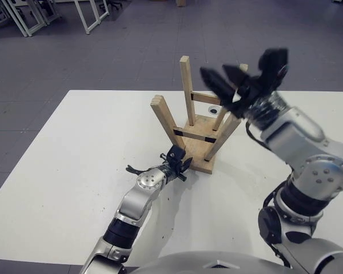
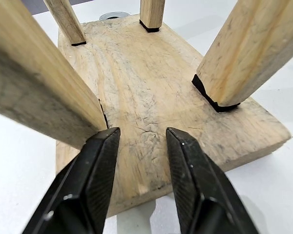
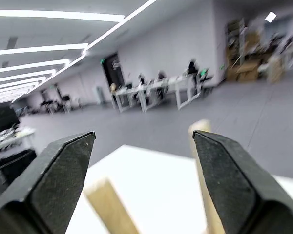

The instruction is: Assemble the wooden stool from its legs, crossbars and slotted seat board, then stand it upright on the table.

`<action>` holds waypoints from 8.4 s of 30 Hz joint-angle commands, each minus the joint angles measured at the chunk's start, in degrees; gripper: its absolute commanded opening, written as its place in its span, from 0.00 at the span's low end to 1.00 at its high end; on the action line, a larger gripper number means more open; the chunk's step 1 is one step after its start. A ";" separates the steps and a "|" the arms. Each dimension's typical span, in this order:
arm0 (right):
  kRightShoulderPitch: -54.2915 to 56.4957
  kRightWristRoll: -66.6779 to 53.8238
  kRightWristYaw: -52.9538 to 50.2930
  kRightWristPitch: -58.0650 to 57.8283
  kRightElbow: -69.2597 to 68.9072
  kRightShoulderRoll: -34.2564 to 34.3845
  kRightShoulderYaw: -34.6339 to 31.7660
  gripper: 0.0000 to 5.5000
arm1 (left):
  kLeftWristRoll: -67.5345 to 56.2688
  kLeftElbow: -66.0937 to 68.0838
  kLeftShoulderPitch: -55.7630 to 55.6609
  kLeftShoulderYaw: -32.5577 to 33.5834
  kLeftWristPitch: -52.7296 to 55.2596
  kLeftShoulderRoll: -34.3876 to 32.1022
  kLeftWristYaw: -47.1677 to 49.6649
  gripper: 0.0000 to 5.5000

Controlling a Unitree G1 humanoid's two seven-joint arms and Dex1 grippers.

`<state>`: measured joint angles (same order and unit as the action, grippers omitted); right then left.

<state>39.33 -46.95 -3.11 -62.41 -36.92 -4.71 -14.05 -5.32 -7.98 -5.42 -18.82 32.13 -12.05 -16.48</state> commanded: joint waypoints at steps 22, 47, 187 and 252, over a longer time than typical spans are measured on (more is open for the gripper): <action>0.16 1.07 -2.59 6.47 8.61 -13.05 1.22 0.67 | 1.18 -0.26 6.60 2.71 2.47 -0.42 0.69 0.32; 7.26 -2.92 12.13 6.50 7.70 -4.22 6.30 0.67 | -19.15 -8.86 -1.20 34.69 10.04 -13.47 -11.31 0.32; 18.54 -61.47 57.89 -30.08 57.02 -53.14 34.94 0.37 | -78.17 11.80 -33.13 20.41 60.36 -43.51 -47.41 0.37; -25.57 33.52 2.19 51.21 41.63 -7.97 17.01 1.00 | -5.80 12.23 -5.46 21.59 -18.71 2.16 13.01 0.71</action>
<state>13.52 -14.04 -0.62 -11.30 5.12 -13.50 4.17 -12.06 5.34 -11.32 2.90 13.12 -10.23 -3.43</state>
